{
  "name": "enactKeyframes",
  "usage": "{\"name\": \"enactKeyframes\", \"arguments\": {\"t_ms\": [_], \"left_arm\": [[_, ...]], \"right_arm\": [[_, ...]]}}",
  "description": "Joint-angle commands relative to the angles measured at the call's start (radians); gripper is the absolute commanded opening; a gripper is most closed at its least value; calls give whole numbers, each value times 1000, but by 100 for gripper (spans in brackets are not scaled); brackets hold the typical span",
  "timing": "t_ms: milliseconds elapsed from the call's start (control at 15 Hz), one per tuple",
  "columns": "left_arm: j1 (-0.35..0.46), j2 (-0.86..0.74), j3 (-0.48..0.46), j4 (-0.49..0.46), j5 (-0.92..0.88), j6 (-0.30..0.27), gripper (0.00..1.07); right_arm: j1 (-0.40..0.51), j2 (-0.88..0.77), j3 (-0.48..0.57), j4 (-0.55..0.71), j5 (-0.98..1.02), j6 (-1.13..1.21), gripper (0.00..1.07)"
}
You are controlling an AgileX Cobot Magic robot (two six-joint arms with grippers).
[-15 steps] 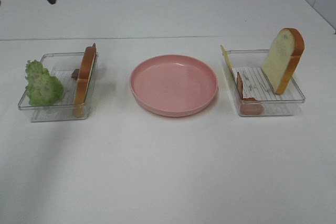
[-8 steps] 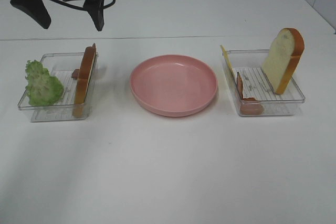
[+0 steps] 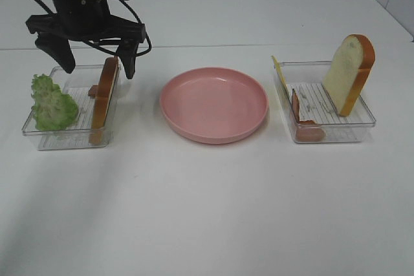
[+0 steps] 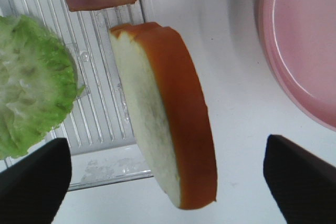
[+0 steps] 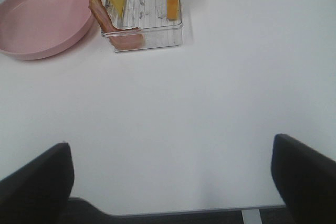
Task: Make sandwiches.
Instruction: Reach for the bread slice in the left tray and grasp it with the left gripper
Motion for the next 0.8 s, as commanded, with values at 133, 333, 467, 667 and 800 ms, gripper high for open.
{"name": "enactKeyframes", "arguments": {"t_ms": [133, 333, 467, 667, 800], "left_arm": [[-5, 31, -1, 5, -36, 1, 91], [-5, 64, -1, 9, -58, 2, 91], [-5, 79, -1, 9, -55, 2, 91], [-5, 90, -1, 9, -57, 4, 91], [-5, 90, -1, 9, -63, 4, 91]], "right_arm": [[-2, -33, 4, 0, -9, -3, 98], [-2, -33, 4, 0, -9, -3, 98], [-2, -33, 4, 0, -9, -3, 98], [-2, -33, 4, 0, -9, -3, 98], [-2, -33, 4, 0, -9, -3, 98]]}}
